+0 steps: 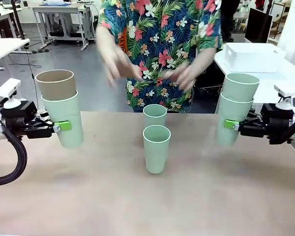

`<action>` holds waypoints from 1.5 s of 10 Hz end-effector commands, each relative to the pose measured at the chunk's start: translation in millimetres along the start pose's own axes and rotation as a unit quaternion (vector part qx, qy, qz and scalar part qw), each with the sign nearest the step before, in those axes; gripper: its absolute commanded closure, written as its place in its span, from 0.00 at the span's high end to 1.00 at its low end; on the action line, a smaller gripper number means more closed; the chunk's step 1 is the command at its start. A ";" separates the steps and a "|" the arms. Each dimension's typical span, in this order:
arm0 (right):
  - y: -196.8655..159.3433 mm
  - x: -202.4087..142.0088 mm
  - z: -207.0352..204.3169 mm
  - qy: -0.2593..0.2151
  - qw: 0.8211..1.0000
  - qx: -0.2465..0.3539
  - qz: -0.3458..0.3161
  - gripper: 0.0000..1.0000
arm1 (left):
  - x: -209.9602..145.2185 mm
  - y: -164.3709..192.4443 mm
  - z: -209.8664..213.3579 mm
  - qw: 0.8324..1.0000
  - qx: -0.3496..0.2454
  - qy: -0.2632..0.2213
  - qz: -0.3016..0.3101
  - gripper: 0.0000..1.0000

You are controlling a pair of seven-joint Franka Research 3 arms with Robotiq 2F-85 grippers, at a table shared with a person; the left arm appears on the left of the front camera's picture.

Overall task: Stack the cups and store them in the basket.
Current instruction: Place the stack of Reusable plastic cups into the Pantry Basket.

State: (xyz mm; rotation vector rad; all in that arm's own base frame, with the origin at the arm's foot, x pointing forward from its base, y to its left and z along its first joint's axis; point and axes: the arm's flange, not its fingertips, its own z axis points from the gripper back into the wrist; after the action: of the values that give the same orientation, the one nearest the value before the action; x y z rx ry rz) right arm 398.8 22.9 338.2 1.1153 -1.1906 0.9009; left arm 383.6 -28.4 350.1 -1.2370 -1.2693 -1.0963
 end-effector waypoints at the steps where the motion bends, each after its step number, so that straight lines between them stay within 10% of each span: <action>1: 0.3 2.6 0.3 -0.002 1.000 0.000 0.005 0.86 | 2.4 -0.4 0.8 1.000 0.001 -0.005 -0.002 0.86; 15: 0.3 2.6 0.3 -0.002 1.000 0.000 0.005 0.86 | 2.4 -0.4 0.8 1.000 0.001 -0.005 -0.002 0.86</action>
State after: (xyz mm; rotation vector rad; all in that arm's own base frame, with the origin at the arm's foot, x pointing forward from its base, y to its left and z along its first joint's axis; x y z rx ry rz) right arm 398.8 22.9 337.7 1.1157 -1.1898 0.9000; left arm 383.6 -28.4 350.1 -1.2369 -1.2693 -1.0964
